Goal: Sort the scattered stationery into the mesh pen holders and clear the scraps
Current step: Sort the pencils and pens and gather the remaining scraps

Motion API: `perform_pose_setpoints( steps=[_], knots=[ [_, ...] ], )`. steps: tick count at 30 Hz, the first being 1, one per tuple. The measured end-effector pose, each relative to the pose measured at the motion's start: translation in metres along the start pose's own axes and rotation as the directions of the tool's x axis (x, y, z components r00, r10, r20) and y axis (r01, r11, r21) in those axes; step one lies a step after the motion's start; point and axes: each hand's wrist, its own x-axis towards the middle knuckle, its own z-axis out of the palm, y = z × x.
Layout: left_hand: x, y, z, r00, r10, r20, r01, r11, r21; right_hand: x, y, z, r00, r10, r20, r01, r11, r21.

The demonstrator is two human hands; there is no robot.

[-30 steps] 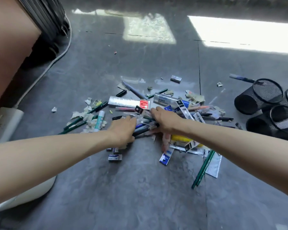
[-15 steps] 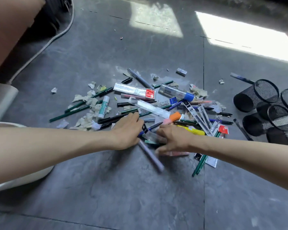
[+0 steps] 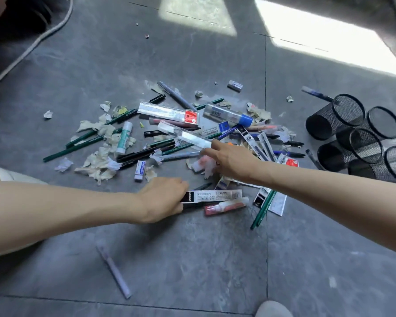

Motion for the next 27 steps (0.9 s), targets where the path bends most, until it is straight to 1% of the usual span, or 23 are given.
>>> perform_pose_setpoints(
  steps=[2,4,6,8,11,12,15,18,19,21,23,24,26,27],
  knots=[
    [-0.012,0.003,0.011,0.996,0.033,0.085,-0.028,0.998,-0.06,0.001,-0.004,0.001,0.999,-0.035,0.004,0.035,0.999,-0.032],
    [-0.02,0.002,0.02,0.988,0.049,0.148,-0.031,0.992,-0.124,0.002,-0.009,0.003,0.999,-0.038,-0.009,0.038,0.999,-0.029],
    [-0.023,0.0,0.023,0.988,0.054,0.146,-0.029,0.985,-0.172,0.003,-0.013,0.004,0.999,-0.028,-0.021,0.028,0.999,-0.016],
    [-0.023,-0.005,0.022,0.989,0.077,0.123,-0.051,0.978,-0.2,0.002,-0.015,0.004,0.999,-0.049,-0.015,0.049,0.999,-0.021],
    [-0.021,-0.011,0.017,0.979,0.153,0.136,-0.124,0.972,-0.201,-0.001,-0.017,0.002,0.998,-0.069,-0.01,0.068,0.997,-0.034],
    [-0.021,-0.014,0.016,0.98,0.152,0.125,-0.125,0.972,-0.199,-0.001,-0.018,0.002,0.998,-0.067,-0.008,0.067,0.997,-0.034],
    [-0.021,-0.021,0.012,0.998,0.063,0.027,-0.058,0.985,-0.165,0.002,-0.017,-0.001,0.997,-0.08,-0.012,0.08,0.996,-0.042],
    [-0.018,-0.03,0.007,0.996,-0.03,-0.083,0.03,1.0,-0.01,0.002,-0.017,-0.008,0.991,-0.131,-0.03,0.127,0.984,-0.122],
    [-0.018,-0.032,0.006,0.995,-0.055,-0.084,0.059,0.997,0.045,0.001,-0.016,-0.011,0.992,-0.119,-0.037,0.114,0.987,-0.113],
    [-0.018,-0.034,0.005,0.989,-0.143,-0.027,0.145,0.98,0.138,-0.002,-0.018,-0.015,0.996,-0.048,-0.068,0.045,0.998,-0.044],
    [-0.021,-0.034,0.008,0.963,-0.267,0.045,0.254,0.948,0.19,-0.005,-0.021,-0.018,0.995,0.027,-0.097,-0.025,0.999,0.027],
    [-0.023,-0.033,0.01,0.953,-0.295,0.068,0.276,0.939,0.208,-0.007,-0.023,-0.018,0.993,0.049,-0.106,-0.043,0.998,0.051],
    [-0.026,-0.029,0.017,0.964,-0.253,0.081,0.231,0.949,0.216,-0.01,-0.024,-0.019,0.99,0.072,-0.121,-0.06,0.993,0.099],
    [-0.027,-0.026,0.019,0.972,-0.22,0.085,0.202,0.962,0.181,-0.011,-0.025,-0.02,0.989,0.071,-0.132,-0.056,0.992,0.115]
  ],
)
